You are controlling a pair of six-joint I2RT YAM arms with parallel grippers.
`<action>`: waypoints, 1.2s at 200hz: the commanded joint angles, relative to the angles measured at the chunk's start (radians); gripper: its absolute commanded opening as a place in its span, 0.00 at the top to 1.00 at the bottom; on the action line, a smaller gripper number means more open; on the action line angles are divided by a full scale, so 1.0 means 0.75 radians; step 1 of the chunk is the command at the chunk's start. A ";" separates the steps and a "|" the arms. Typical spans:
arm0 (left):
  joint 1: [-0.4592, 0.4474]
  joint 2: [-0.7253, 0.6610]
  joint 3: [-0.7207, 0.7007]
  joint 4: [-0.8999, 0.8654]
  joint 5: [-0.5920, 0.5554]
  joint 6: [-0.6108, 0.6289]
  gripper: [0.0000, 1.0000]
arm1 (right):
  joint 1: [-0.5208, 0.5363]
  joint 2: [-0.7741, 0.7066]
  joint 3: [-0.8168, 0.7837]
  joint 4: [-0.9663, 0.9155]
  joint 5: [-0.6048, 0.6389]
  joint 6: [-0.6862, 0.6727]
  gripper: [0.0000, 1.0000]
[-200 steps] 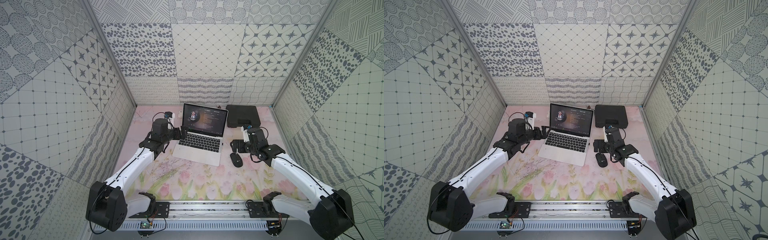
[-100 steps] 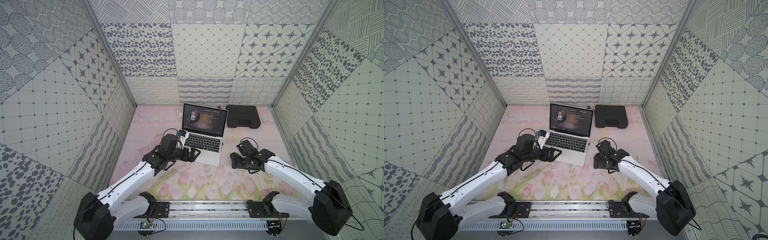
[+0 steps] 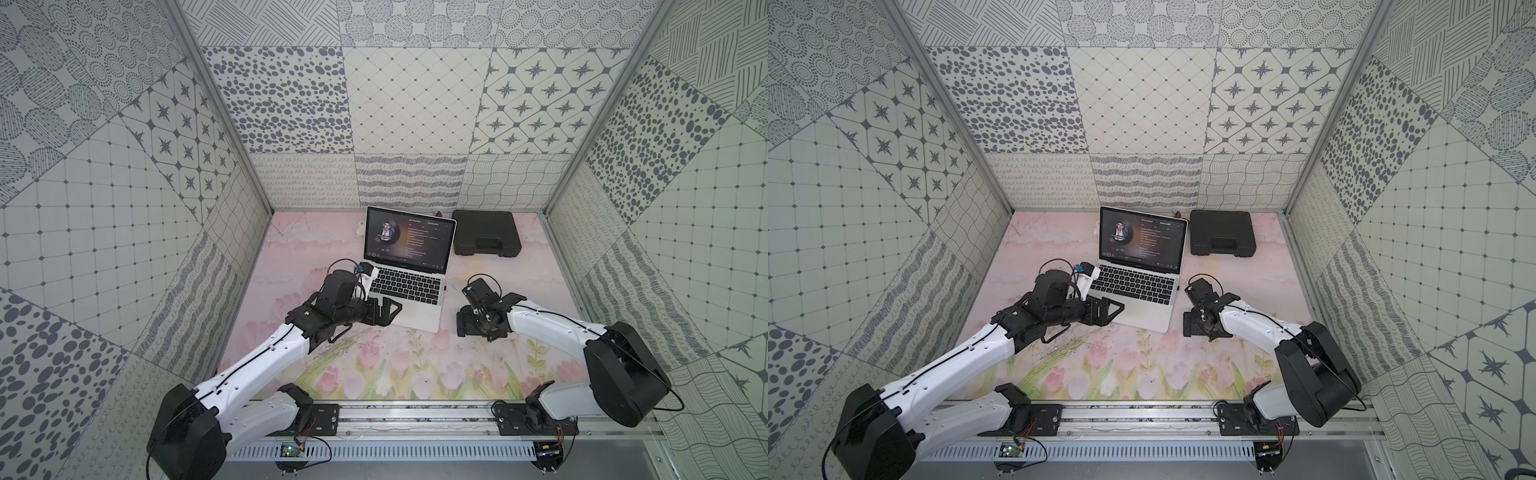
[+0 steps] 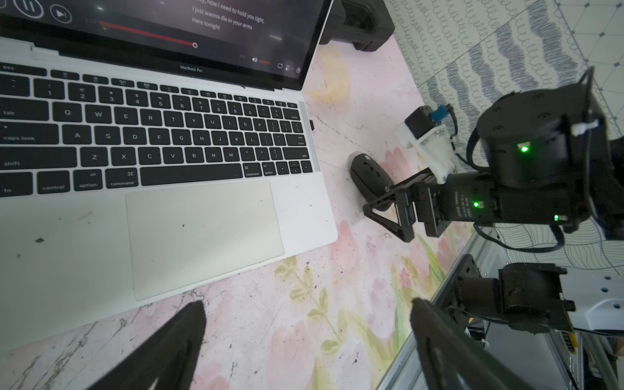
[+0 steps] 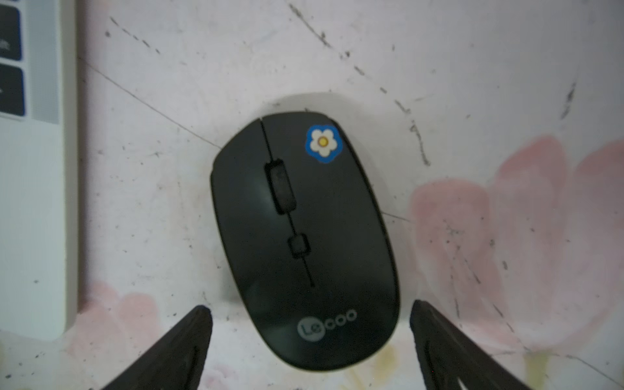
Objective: Remove the wireless mouse receiver from the laptop
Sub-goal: Pick up the mouse from the center of the board.
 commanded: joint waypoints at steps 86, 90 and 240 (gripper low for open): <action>-0.005 0.031 -0.033 0.034 0.010 -0.030 0.00 | 0.044 -0.029 -0.040 0.183 -0.042 -0.016 0.20; -0.004 0.033 -0.034 0.039 0.012 -0.031 0.01 | 0.058 -0.044 -0.058 0.207 -0.026 0.001 0.20; -0.027 0.015 -0.055 0.063 0.066 -0.064 0.01 | 0.365 0.173 -0.328 0.901 0.590 0.236 0.20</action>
